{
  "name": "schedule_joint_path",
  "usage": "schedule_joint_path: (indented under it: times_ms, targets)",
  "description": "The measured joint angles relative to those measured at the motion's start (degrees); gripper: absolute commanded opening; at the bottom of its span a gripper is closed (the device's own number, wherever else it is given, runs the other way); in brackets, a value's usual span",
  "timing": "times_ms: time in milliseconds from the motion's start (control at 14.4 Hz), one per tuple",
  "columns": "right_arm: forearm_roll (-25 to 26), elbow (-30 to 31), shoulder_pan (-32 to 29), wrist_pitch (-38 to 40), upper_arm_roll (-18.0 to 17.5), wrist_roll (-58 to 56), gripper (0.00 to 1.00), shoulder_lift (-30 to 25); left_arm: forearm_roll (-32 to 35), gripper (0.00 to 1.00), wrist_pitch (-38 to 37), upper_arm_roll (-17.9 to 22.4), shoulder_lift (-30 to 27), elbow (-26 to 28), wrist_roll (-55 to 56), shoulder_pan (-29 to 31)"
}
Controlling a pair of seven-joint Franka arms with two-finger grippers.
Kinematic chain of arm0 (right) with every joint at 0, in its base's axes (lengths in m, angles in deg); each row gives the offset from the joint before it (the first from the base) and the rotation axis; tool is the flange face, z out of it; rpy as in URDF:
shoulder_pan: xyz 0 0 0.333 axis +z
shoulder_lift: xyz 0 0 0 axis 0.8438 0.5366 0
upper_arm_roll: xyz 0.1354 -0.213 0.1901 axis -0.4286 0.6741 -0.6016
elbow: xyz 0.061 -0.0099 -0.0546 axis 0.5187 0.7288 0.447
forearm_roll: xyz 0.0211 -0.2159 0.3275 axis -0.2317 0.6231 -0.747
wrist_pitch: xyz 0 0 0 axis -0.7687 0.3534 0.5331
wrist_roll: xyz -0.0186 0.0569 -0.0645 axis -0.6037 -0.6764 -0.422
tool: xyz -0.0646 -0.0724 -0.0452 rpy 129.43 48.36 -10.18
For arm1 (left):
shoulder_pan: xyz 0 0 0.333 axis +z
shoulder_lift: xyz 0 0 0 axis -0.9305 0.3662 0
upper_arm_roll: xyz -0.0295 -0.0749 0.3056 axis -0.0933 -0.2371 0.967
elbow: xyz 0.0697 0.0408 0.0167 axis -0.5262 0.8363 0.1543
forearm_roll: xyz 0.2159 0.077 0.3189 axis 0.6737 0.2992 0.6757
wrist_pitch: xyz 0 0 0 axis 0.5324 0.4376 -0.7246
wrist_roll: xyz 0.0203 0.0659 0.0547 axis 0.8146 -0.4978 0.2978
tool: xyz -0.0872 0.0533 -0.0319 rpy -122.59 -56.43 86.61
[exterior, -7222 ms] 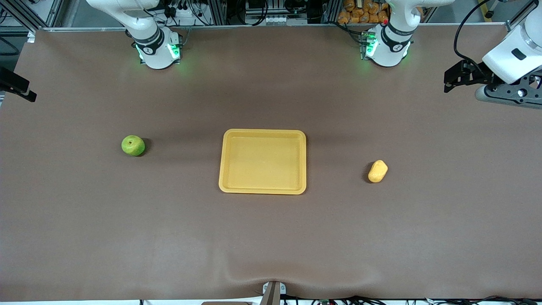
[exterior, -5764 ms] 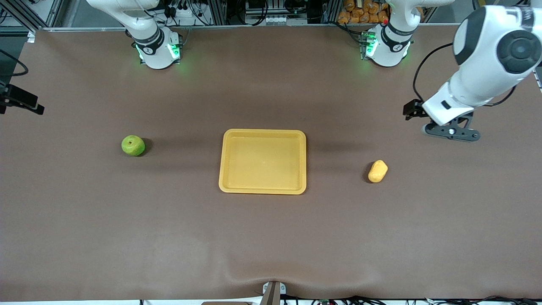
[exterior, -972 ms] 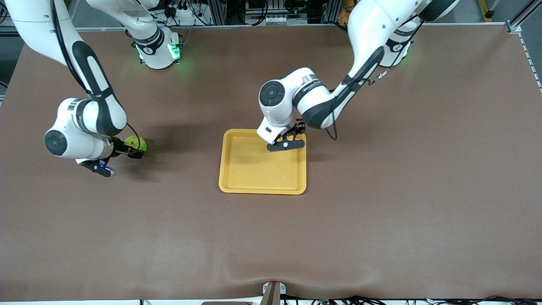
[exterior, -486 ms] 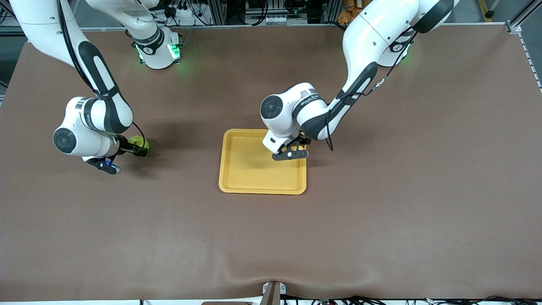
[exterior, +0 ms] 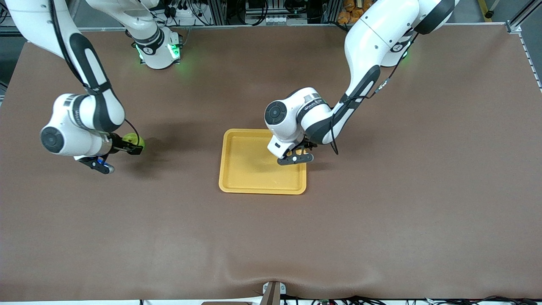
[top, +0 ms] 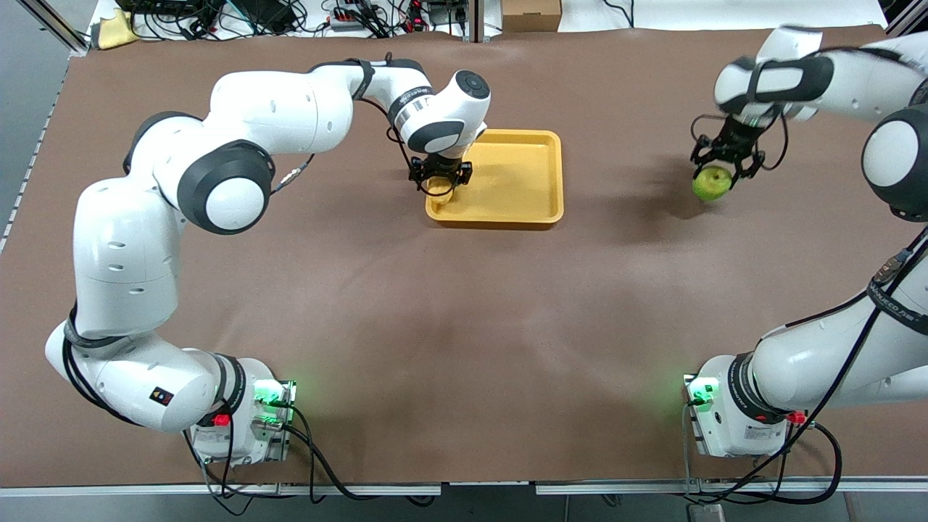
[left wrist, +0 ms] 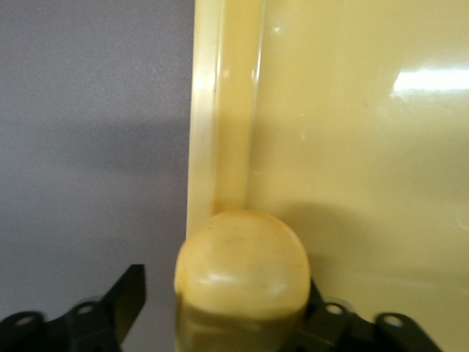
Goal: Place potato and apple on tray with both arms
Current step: 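Release the potato on the tray while the right gripper grasps the apple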
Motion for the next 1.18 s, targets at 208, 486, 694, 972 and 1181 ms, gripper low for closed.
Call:
schedule_joint_path:
  times_ms: [208, 486, 694, 972, 1181]
  targets:
    - [-0.01, -8.44, 0.00, 10.54, 0.01, 0.08, 0.00, -1.13, 0.00, 1.00, -0.01, 0.01, -0.14, -1.49, 0.00, 0.15]
    - [-0.52, -13.21, 0.08, 15.30, -0.23, 0.81, 0.00, -1.05, -0.50, 1.00, -0.68, -0.08, -2.29, -4.77, 0.00, 0.39]
    - [-1.69, -15.97, 0.18, 17.56, -1.86, 4.47, 0.00, -0.91, -2.91, 1.00, -1.17, -0.04, -6.81, -5.66, 0.03, 1.32]
    - [-2.40, -18.21, 0.43, 17.74, -7.22, 13.86, 0.00, -0.56, -5.50, 1.00, -2.56, -0.04, -13.22, -5.75, -0.09, 5.88]
    - [-5.20, -19.97, 0.90, 17.19, -10.40, 20.91, 0.00, 0.51, -6.35, 1.00, -6.11, -0.11, -16.67, -5.73, -2.43, 10.04]
